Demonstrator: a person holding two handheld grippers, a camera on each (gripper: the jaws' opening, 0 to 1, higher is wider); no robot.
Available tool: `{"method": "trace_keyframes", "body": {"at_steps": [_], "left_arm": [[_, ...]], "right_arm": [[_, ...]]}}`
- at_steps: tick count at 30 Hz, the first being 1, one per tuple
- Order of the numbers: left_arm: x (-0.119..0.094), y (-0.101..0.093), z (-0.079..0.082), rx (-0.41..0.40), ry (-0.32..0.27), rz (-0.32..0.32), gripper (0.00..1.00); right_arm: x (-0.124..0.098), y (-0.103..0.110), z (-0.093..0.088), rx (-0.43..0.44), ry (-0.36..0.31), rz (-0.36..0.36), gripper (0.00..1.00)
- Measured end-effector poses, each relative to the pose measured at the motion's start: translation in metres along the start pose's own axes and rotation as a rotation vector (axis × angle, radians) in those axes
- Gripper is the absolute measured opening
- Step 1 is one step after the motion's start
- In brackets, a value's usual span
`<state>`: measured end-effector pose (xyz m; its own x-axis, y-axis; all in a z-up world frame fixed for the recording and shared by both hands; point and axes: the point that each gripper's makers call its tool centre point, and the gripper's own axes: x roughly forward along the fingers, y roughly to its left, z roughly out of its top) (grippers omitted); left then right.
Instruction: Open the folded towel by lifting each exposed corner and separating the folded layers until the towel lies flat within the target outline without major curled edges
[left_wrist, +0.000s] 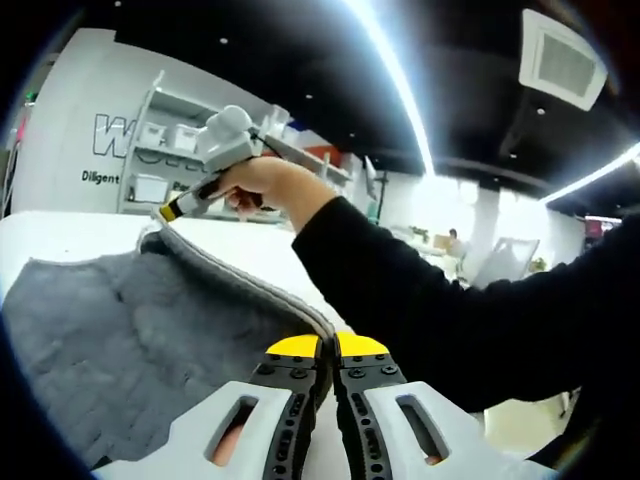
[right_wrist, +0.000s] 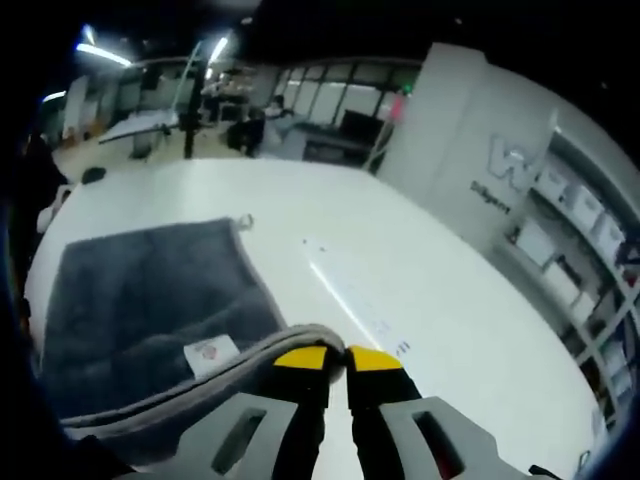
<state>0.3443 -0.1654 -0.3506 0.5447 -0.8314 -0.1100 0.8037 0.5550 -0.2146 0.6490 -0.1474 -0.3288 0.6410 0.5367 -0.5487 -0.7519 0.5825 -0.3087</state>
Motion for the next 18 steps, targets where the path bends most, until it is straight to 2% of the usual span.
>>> {"method": "trace_keyframes", "body": {"at_steps": [5, 10, 18], "left_arm": [[0.002, -0.001, 0.001, 0.0, 0.004, 0.0, 0.03], [0.011, -0.004, -0.009, -0.007, 0.02, -0.005, 0.03], [0.019, -0.006, -0.018, -0.047, 0.046, -0.014, 0.03]], "right_arm": [[0.001, -0.003, -0.005, -0.011, 0.023, -0.004, 0.02], [0.003, -0.009, -0.014, -0.009, 0.053, -0.009, 0.02], [0.009, -0.006, -0.032, 0.002, 0.084, 0.004, 0.02]]}}
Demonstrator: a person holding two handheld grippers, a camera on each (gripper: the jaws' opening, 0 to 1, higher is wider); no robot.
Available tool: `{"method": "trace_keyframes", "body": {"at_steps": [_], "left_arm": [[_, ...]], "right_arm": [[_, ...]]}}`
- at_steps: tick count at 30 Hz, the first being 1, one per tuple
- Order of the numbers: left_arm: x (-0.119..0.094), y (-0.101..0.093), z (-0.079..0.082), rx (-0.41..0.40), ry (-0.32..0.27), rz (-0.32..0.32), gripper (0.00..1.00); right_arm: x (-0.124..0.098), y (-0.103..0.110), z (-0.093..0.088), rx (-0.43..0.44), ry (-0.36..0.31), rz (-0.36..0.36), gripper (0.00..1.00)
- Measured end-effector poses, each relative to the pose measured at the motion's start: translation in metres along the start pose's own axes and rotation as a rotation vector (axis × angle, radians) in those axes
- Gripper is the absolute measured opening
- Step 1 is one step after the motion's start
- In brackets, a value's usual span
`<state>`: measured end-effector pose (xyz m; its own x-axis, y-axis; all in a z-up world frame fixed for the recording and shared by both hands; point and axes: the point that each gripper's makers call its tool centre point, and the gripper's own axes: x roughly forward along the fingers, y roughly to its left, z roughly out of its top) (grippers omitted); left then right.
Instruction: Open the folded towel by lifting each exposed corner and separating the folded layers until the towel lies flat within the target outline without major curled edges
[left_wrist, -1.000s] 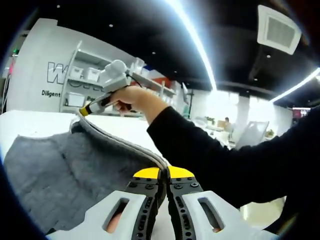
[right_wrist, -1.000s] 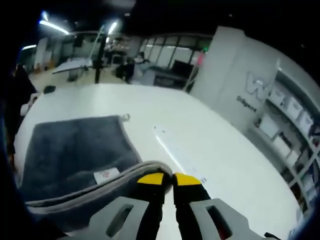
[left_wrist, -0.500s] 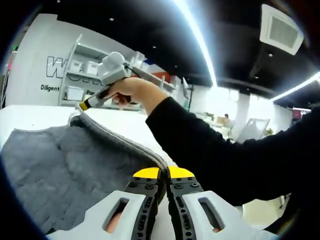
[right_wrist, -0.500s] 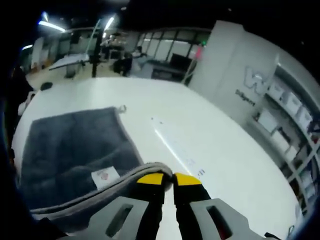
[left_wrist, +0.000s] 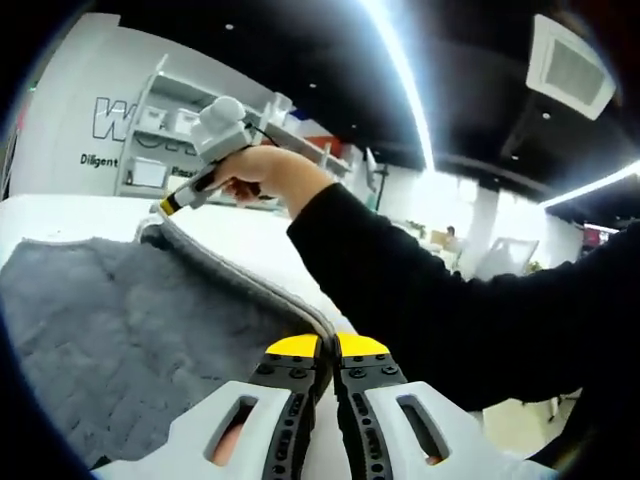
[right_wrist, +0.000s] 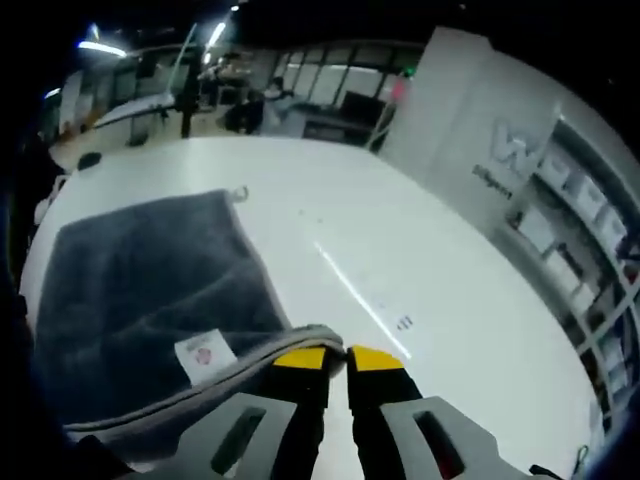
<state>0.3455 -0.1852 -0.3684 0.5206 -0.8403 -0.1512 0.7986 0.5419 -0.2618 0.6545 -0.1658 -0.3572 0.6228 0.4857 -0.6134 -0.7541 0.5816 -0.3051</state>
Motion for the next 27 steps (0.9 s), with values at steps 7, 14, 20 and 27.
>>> {"method": "trace_keyframes", "body": {"at_steps": [7, 14, 20, 27], "left_arm": [[0.004, -0.002, -0.005, 0.009, 0.02, -0.006, 0.04], [0.007, -0.004, -0.011, 0.01, 0.045, -0.014, 0.04], [0.008, -0.005, -0.013, 0.01, 0.061, -0.023, 0.04], [0.009, -0.007, -0.013, 0.017, 0.07, -0.028, 0.04]], "right_arm": [[0.002, -0.001, -0.013, -0.003, 0.029, -0.01, 0.04], [0.006, 0.003, -0.032, -0.023, 0.098, -0.01, 0.04], [0.004, 0.007, -0.036, -0.021, 0.109, -0.009, 0.04], [0.002, 0.011, -0.046, -0.027, 0.145, -0.013, 0.04]]}}
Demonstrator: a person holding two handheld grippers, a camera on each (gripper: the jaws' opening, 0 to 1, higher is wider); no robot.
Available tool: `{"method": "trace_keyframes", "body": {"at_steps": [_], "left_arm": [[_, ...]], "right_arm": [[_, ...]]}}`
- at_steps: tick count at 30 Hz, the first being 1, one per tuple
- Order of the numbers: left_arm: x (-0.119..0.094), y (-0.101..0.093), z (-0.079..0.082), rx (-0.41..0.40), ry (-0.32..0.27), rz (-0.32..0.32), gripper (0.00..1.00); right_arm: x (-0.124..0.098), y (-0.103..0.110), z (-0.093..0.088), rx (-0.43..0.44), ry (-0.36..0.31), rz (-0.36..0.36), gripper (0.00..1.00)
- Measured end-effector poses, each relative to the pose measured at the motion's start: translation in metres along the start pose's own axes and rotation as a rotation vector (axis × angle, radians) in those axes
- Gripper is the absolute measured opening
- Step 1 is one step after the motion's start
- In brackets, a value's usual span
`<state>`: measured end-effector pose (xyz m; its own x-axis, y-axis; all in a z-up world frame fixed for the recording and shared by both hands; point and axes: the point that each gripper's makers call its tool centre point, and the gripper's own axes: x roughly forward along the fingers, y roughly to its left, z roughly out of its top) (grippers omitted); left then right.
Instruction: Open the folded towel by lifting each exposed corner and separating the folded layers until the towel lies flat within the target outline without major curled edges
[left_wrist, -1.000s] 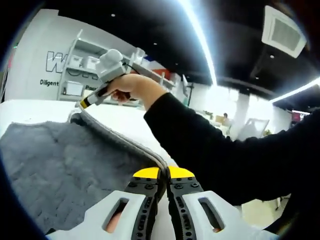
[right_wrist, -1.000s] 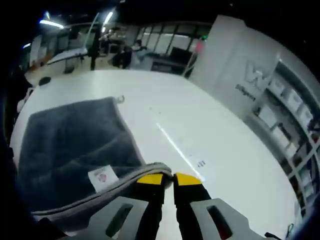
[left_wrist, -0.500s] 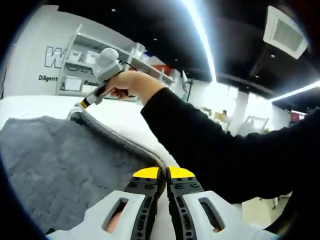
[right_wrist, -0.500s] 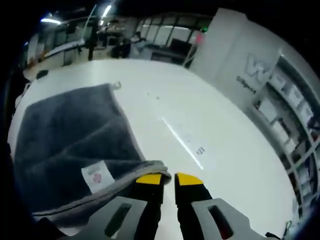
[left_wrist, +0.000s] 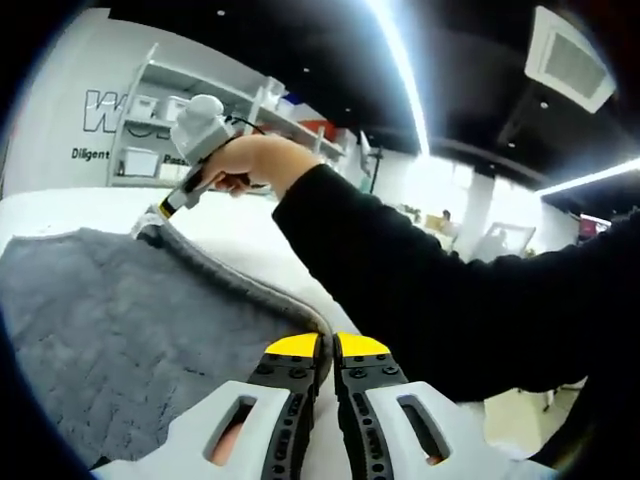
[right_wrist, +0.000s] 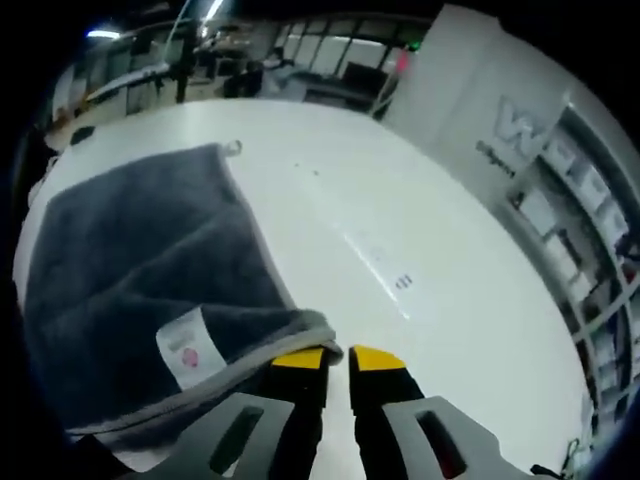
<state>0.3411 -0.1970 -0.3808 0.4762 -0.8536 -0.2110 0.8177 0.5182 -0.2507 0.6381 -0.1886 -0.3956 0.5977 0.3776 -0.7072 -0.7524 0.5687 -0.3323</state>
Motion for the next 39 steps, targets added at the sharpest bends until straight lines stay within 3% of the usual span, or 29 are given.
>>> {"method": "trace_keyframes", "body": {"at_steps": [8, 12, 15, 22, 28, 31, 35, 39], "left_arm": [[0.002, -0.004, -0.009, -0.001, 0.045, -0.021, 0.05], [0.003, -0.01, -0.013, -0.014, 0.062, -0.047, 0.13], [0.003, -0.01, -0.014, -0.005, 0.067, -0.046, 0.13], [0.003, -0.013, -0.018, -0.002, 0.087, -0.057, 0.16], [0.003, -0.015, -0.021, -0.002, 0.101, -0.064, 0.17], [0.003, -0.016, -0.022, 0.001, 0.104, -0.066, 0.18], [0.003, -0.017, -0.023, 0.003, 0.104, -0.069, 0.18], [0.003, -0.017, -0.023, 0.003, 0.104, -0.07, 0.18]], "right_arm": [[0.001, 0.001, -0.008, -0.006, 0.031, 0.0, 0.05], [0.005, -0.001, -0.017, -0.009, 0.064, -0.005, 0.08], [0.006, -0.007, -0.023, -0.01, 0.084, -0.023, 0.13], [0.005, -0.011, -0.024, -0.005, 0.078, -0.021, 0.16], [0.0, -0.019, -0.023, -0.003, 0.067, -0.036, 0.23], [-0.008, -0.026, -0.021, -0.009, 0.057, -0.06, 0.21], [-0.013, -0.045, -0.031, -0.023, 0.108, -0.141, 0.19], [-0.016, -0.044, -0.025, -0.003, 0.074, -0.126, 0.19]]}}
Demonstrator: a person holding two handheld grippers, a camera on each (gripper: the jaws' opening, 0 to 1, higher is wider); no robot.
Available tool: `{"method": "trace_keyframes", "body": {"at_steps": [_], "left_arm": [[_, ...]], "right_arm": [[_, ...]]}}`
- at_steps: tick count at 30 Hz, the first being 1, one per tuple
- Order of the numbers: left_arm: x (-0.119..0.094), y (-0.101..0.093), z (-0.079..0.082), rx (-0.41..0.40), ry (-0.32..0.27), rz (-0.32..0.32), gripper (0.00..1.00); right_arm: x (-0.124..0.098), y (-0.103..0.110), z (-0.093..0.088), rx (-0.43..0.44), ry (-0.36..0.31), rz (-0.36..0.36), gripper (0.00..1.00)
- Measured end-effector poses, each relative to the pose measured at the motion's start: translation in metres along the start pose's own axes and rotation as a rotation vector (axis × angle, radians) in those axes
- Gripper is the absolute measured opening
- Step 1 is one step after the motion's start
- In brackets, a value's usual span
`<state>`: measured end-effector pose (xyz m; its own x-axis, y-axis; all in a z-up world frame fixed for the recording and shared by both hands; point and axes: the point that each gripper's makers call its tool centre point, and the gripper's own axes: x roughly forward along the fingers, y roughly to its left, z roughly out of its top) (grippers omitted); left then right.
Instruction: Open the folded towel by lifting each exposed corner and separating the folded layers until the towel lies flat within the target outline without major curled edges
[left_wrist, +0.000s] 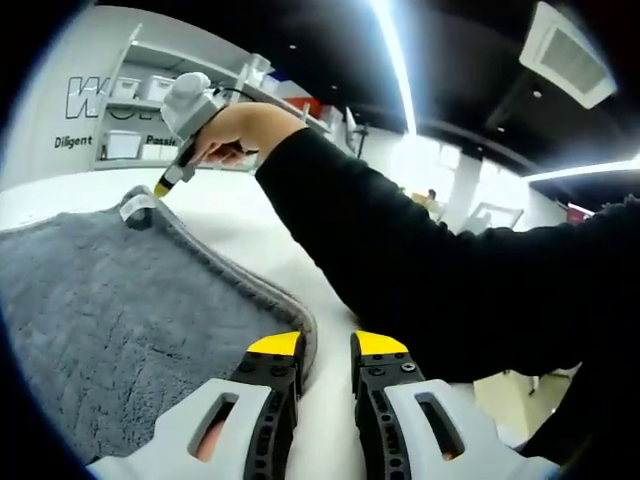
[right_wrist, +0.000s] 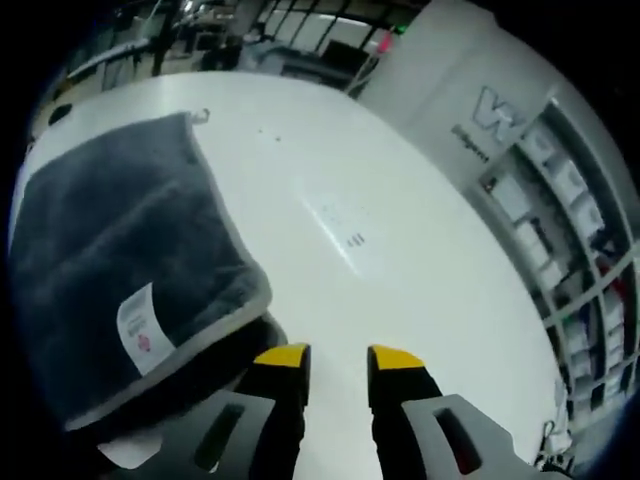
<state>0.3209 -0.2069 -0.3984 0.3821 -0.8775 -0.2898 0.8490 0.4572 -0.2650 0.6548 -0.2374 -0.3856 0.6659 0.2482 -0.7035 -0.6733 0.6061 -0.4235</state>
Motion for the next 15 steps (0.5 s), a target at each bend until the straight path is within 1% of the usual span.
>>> {"method": "trace_keyframes", "body": {"at_steps": [4, 7, 8, 11, 15], "left_arm": [[0.0, -0.001, 0.0, 0.001, -0.001, 0.001, 0.19], [-0.001, -0.002, 0.001, 0.0, -0.005, 0.001, 0.21], [-0.001, -0.002, 0.003, 0.014, -0.015, 0.01, 0.22], [-0.002, -0.003, 0.006, 0.049, -0.027, 0.023, 0.27], [-0.002, -0.002, 0.007, 0.063, -0.032, 0.032, 0.29]], "right_arm": [[-0.002, 0.0, 0.004, -0.009, -0.004, -0.005, 0.2], [-0.001, 0.004, 0.006, -0.011, -0.013, 0.01, 0.21], [0.0, 0.005, 0.005, -0.011, -0.011, 0.017, 0.21], [0.004, 0.009, -0.002, -0.02, 0.018, 0.032, 0.21], [0.009, 0.012, -0.015, -0.034, 0.072, 0.044, 0.22]]}}
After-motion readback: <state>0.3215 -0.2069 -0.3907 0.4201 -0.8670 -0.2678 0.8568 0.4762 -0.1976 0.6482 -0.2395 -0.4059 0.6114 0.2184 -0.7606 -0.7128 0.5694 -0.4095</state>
